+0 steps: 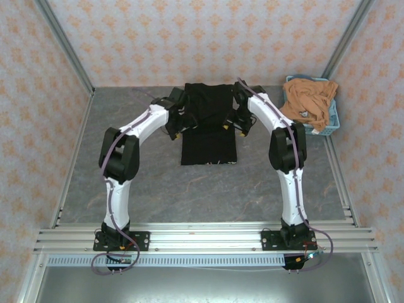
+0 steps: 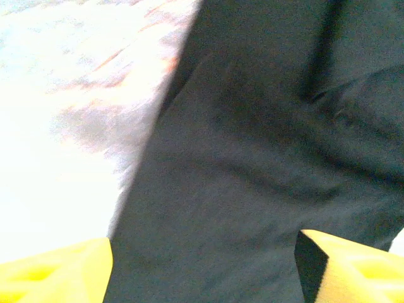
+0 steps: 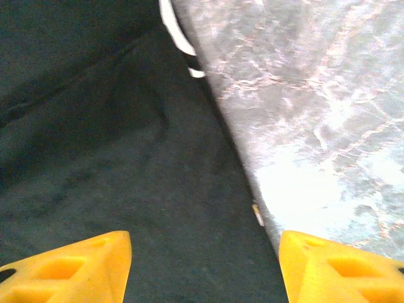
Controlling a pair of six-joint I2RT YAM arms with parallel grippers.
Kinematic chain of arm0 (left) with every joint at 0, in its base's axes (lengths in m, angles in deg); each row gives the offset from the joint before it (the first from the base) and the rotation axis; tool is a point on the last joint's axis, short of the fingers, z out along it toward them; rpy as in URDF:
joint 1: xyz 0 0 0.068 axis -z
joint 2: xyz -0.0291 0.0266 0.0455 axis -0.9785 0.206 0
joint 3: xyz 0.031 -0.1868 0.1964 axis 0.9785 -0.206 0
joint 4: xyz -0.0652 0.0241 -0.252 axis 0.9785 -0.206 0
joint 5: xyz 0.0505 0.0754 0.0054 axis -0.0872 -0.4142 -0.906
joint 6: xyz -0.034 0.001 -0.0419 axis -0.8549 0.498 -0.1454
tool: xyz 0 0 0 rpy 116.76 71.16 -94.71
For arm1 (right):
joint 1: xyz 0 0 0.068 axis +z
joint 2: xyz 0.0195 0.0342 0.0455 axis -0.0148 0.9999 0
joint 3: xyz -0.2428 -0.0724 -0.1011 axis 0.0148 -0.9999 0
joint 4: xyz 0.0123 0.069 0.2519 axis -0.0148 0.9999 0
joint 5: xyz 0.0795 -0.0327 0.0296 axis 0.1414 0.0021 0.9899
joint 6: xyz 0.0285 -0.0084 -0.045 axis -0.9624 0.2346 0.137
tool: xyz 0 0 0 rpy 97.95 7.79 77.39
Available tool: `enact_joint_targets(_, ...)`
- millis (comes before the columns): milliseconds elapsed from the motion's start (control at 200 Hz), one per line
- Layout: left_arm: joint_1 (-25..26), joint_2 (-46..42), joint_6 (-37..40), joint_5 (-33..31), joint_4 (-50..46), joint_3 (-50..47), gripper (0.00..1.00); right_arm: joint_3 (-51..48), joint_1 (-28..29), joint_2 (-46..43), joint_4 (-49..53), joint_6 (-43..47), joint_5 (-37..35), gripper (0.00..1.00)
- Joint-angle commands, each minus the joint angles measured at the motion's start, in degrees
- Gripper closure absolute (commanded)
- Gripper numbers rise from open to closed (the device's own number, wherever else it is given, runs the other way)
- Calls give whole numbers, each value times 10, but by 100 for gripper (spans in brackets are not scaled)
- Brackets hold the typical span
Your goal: Fold and stack the t-shirts
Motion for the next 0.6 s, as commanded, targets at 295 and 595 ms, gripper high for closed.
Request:
enact_joint_targets(295, 8, -196, -249, 103, 259, -384, 23, -418, 8, -238, -197, -132, 117, 35)
enact_joint_targets(595, 31, -132, -303, 115, 322, -369, 35, -452, 7, -206, -243, -174, 151, 43)
